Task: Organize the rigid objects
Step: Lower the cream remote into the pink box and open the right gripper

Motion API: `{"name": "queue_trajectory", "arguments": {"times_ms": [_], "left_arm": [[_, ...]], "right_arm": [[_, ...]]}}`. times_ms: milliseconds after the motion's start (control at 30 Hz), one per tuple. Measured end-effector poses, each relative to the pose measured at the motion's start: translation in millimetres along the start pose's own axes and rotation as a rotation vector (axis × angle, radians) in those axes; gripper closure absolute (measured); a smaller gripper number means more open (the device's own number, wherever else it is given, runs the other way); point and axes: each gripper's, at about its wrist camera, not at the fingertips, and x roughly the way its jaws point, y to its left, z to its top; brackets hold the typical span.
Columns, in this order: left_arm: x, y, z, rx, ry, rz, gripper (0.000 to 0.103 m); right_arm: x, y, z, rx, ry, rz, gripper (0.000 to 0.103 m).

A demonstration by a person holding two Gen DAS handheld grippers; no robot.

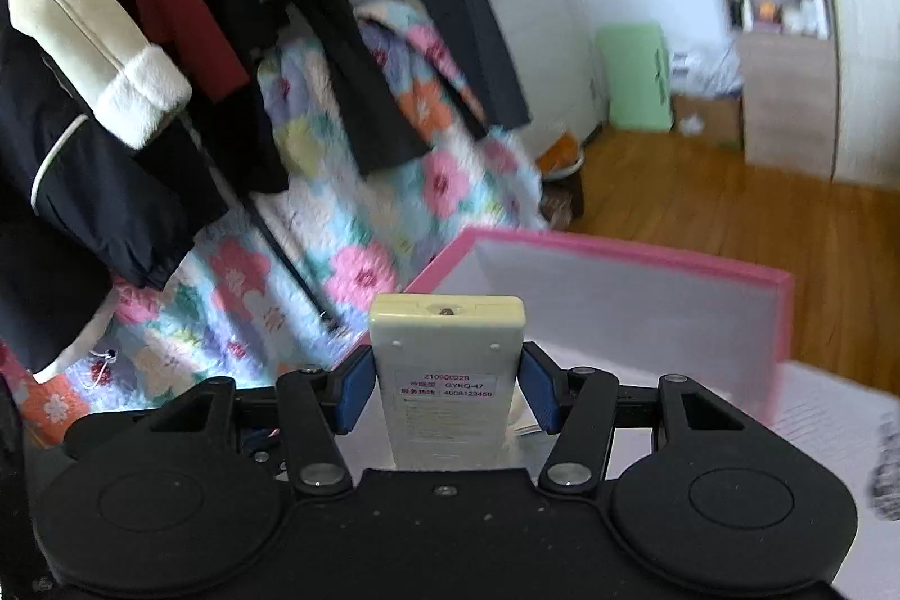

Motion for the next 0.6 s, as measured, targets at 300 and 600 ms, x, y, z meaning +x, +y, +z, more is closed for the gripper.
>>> {"name": "queue_trajectory", "arguments": {"times_ms": [300,600], "left_arm": [[1,1,-2,-0.009,-0.005,-0.011,0.099],[0,-1,-2,-0.009,-0.006,-0.009,0.099]], "right_arm": [[-7,35,-35,-0.189,0.14,0.021,0.042],[-22,45,-52,-0.333,0.206,-0.027,0.042]]}}
